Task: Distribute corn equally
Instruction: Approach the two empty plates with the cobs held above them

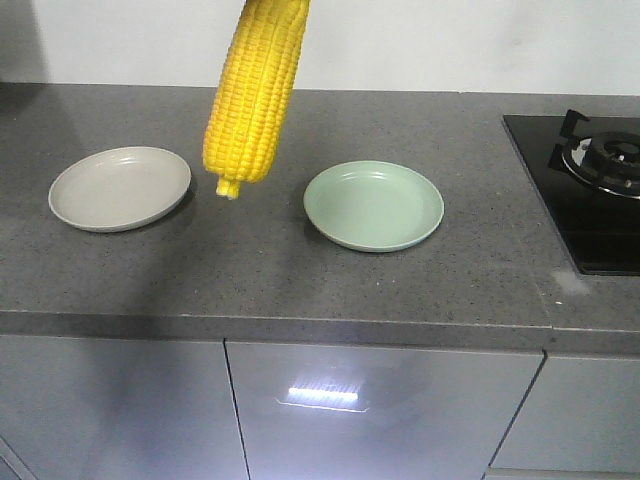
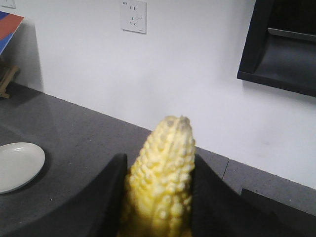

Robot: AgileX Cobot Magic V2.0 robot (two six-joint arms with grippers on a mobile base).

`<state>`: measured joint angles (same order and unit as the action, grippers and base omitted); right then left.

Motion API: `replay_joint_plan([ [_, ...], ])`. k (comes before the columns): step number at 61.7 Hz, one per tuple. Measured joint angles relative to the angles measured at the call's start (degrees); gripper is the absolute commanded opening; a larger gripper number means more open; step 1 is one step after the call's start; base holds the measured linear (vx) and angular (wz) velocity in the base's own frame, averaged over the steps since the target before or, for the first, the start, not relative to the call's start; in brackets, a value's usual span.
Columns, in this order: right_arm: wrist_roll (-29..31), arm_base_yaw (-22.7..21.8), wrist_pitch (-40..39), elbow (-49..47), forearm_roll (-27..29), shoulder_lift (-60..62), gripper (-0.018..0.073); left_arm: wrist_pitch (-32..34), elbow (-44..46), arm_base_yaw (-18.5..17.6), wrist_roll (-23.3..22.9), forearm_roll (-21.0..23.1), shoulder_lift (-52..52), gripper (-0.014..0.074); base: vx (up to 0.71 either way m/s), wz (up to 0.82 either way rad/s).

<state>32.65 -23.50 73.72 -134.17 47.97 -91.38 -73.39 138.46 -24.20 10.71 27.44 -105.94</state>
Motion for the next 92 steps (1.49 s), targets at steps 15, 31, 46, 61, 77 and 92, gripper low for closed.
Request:
replay_joint_plan([
  [15,0.0,0.0,0.0,0.0,0.0,0.0,-0.0006,0.0,0.0,0.0,0.0,0.0,0.0,-0.0006,0.09,-0.01],
  [31,0.0,0.0,0.0,0.0,0.0,0.0,-0.0006,0.0,0.0,0.0,0.0,0.0,0.0,-0.0006,0.08,0.0],
  [46,0.0,0.0,0.0,0.0,0.0,0.0,-0.0006,0.0,0.0,0.0,0.0,0.0,0.0,-0.0006,0.08,-0.01],
  [61,0.0,0.0,0.0,0.0,0.0,0.0,-0.0006,0.0,0.0,0.0,0.0,0.0,0.0,-0.0006,0.07,0.0],
  [77,0.0,0.0,0.0,0.0,0.0,0.0,-0.0006,0.0,0.0,0.0,0.0,0.0,0.0,-0.0006,0.06,0.0],
  [92,0.0,0.0,0.03,0.0,0.0,0.0,-0.0006,0.0,0.0,0.0,0.0,0.0,0.0,-0.0006,0.06,0.01],
])
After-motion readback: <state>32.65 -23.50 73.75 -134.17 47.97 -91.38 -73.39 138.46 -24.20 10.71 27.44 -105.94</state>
